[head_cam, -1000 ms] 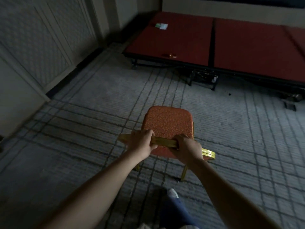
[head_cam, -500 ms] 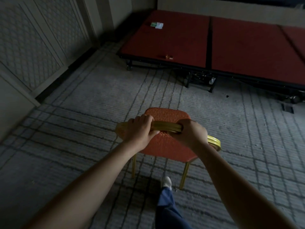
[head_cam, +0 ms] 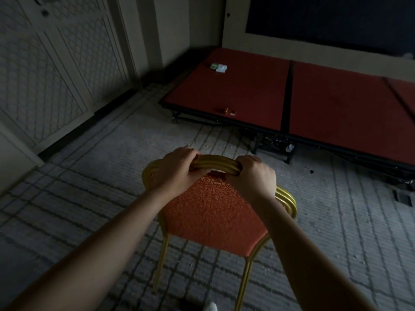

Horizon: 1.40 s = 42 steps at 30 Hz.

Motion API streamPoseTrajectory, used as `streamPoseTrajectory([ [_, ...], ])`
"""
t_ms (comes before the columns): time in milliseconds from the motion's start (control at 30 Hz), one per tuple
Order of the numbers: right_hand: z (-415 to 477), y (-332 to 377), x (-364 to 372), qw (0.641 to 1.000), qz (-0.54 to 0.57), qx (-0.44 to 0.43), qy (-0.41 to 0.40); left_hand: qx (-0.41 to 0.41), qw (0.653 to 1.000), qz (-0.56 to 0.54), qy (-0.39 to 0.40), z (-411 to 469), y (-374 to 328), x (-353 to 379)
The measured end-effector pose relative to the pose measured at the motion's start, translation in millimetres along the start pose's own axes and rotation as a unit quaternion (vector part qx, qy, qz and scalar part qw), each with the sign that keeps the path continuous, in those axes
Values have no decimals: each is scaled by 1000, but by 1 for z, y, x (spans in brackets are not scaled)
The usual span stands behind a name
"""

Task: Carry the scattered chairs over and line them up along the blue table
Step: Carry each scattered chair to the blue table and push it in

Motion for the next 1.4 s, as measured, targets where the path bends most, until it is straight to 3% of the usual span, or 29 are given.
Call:
streamPoseTrajectory([
  [300, 98, -37, -7, 1000, -15, 2, -15, -27, 999, 21, -13, 109, 16, 26],
  [833, 251, -126, -5, 997, -36, 57, -47, 11, 999, -35, -5, 288, 29, 96],
  [1167, 195, -255, -96, 968, -78, 196, -139, 139, 987, -71, 44, 350, -131, 151],
  [1400, 128, -313, -180, 938, -122, 228, -230, 201, 960, -159, 114, 355, -252, 193],
])
Point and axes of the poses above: each hand's wrist, its own z-axis towards the middle knuckle, its own x-axis out of the palm, y = z × x, the point moved 10 cm from there along z, towards the middle knuckle, and after that the axes turned 2 degrees about -x, right-handed, at the moved point
